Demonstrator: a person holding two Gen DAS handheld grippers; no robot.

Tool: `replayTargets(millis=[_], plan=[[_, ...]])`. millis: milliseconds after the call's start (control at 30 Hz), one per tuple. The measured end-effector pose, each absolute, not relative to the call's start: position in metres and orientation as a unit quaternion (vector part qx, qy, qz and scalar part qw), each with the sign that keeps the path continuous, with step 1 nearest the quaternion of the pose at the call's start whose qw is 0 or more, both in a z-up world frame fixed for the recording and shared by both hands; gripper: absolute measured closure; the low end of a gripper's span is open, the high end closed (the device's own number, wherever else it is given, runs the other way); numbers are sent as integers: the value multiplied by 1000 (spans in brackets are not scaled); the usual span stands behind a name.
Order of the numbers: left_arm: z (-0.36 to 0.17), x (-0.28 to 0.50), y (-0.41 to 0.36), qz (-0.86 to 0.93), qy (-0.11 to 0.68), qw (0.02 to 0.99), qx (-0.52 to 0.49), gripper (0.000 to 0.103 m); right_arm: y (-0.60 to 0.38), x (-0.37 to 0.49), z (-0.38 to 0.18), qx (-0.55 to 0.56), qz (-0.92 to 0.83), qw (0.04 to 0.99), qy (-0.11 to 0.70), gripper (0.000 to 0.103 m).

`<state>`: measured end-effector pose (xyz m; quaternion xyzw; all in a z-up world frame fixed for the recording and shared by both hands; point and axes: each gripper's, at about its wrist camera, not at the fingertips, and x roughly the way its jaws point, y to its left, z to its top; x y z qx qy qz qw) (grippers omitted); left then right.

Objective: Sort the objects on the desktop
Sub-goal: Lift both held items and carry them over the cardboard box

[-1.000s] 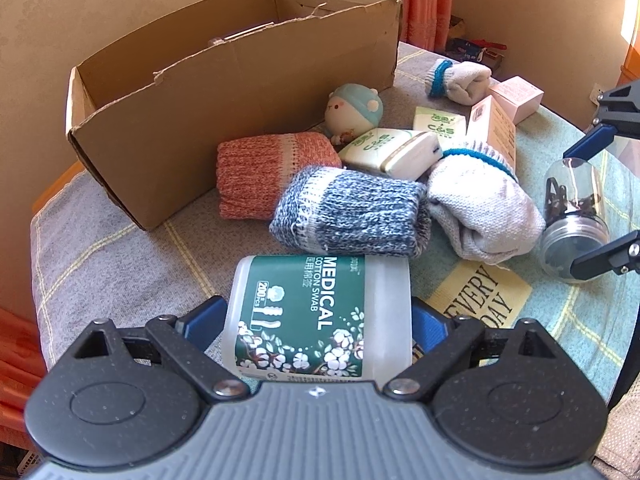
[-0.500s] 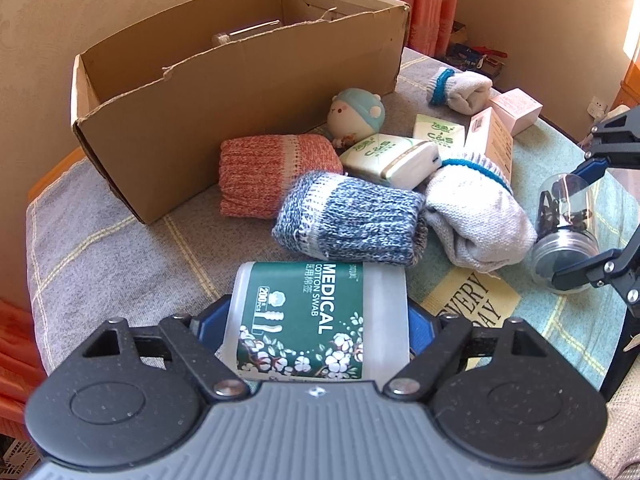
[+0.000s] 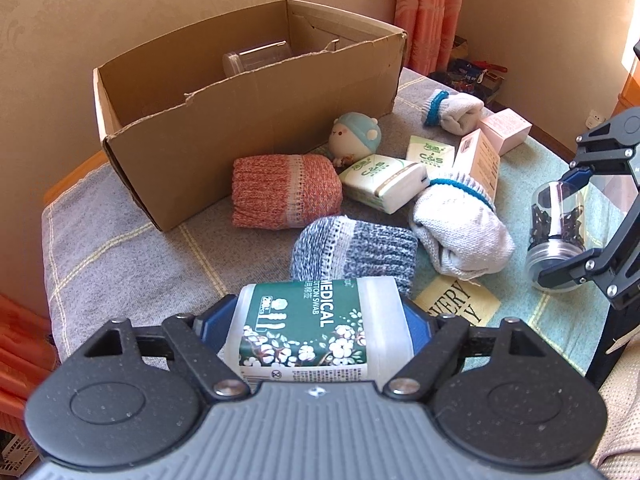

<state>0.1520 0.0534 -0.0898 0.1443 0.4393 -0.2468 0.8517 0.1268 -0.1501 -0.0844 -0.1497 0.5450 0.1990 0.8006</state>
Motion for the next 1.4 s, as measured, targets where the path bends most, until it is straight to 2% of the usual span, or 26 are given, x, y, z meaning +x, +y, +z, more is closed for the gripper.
replayTargets(millis=[567, 1400], plan=[[-40, 163, 51, -236, 405, 874, 125, 21, -149, 153, -33, -181, 241, 813, 498, 23], [30, 245, 34, -216, 338, 907, 127, 20, -153, 240, 41, -196, 245, 860, 402, 23]])
